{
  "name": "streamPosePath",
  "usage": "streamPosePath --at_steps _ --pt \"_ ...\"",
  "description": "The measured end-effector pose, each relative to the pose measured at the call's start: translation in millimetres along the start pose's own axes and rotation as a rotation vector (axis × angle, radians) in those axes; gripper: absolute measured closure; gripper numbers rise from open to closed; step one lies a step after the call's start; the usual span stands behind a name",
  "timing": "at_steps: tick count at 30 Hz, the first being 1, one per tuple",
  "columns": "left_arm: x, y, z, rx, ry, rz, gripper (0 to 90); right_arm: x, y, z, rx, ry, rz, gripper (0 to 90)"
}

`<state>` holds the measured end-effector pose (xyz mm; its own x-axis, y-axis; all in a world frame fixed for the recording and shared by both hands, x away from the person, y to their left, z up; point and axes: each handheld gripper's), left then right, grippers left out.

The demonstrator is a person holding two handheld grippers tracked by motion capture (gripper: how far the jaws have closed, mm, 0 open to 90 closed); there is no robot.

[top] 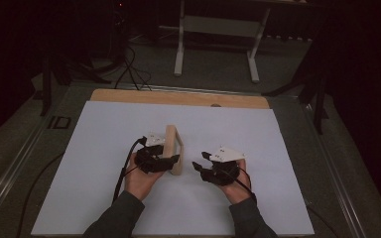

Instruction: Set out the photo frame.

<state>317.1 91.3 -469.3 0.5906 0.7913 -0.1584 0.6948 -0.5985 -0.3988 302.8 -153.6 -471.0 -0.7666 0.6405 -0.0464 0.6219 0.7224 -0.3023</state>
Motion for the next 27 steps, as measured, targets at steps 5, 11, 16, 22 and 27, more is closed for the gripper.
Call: streamPosePath --at_steps 5,11,16,22,27 --pt "-1.6 -0.7 0.2 -0.005 0.027 0.005 46.5 -1.1 -0.8 -0.2 -0.003 0.003 0.003 48.9" --pt "-3.6 -0.8 0.6 -0.008 0.05 0.013 51.1 -2.6 -1.6 -0.5 -0.01 0.01 0.007 48.7" --pt "-3.4 -1.3 0.7 -0.007 0.055 0.019 52.9 -3.7 -2.5 -1.0 -0.015 0.015 0.016 48.5" --pt "-3.5 -2.4 0.9 -0.003 0.07 0.026 55.0 -5.0 -3.4 -1.5 -0.018 0.016 0.019 48.3" --pt "-5.2 -2.5 1.6 0.002 0.096 0.033 56.5 -6.4 -4.5 -2.0 -0.024 0.018 0.025 48.0"
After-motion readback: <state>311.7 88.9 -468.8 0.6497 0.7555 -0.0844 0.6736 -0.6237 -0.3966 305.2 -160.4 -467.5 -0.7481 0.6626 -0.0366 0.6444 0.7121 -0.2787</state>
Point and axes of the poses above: each handheld gripper's, and its own axes: y roughly forward along the jaws, z roughly out of its underside, x roughly to its left, and after that the axes turned 14 degrees about -x, right-handed
